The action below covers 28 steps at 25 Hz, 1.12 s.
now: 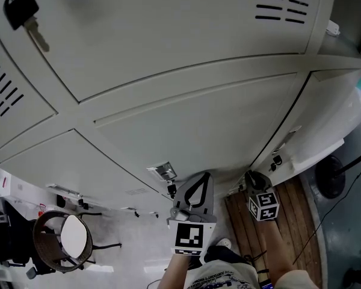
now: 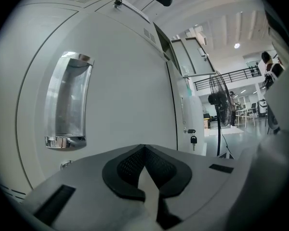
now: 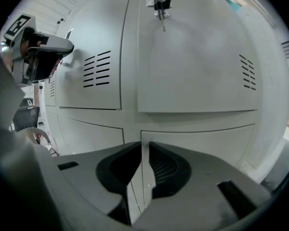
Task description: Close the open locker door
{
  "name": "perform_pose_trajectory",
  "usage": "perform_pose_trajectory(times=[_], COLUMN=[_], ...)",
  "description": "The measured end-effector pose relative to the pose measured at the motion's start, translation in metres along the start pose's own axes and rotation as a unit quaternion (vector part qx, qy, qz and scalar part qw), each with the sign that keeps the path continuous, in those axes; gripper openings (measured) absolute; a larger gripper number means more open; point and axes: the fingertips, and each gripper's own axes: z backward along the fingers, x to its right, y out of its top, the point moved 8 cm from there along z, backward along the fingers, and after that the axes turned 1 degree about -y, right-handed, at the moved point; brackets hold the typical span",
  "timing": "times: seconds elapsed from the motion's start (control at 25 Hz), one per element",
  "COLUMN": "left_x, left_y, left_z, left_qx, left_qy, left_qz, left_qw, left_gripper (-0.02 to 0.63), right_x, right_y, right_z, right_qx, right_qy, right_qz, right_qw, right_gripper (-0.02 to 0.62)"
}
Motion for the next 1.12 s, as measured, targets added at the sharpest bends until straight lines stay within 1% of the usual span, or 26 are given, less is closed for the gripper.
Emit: perform_pose_trajectory(times=[0.08, 0.12, 0.36, 0.52, 0.8, 1.12], left_x=[0.001, 0.001, 0.002, 0.005, 0.010, 0.019], left_y=[0.001, 0.001, 0.002, 0.003, 0.007, 0.020], left_z=[0.000, -0.001, -0.001, -0.001, 0.000, -0.002], left_qx=[0.001, 0.001, 0.002, 0.005, 0.015, 0.033], left_qy=[0.000, 0.000, -0.005, -0.015, -0.042, -0.080], left_qz=[0.000, -0.001, -0.002, -0.002, 0.000, -0.001], left_qw=[1.0000, 1.0000, 1.0000, 0.9999, 0.9990, 0.9963], left_gripper=[0.000, 0.000, 0.000, 0.000, 0.000, 0.000], right_x=[0.001, 0.001, 0.001, 0.000, 0.004, 0.009], right_y=[0.000, 0.000, 0.000, 0.002, 0.017, 0.053], right_z=[-0.001, -0.001, 0.002, 0.012, 0.049, 0.102], right_qx=[-0.001, -0.001, 0.003, 0.011, 0.044, 0.105], right_qy=[-0.002, -0.003, -0.009, -0.022, -0.070, -0.133], right_qz=[0.000, -0.001, -0.005, -0.010, -0.029, -0.032], right_qw=[1.000, 1.000, 1.000, 1.000, 0.996, 0.985], right_gripper=[0.043, 0.029, 0.029, 0.029, 0.029, 0.029])
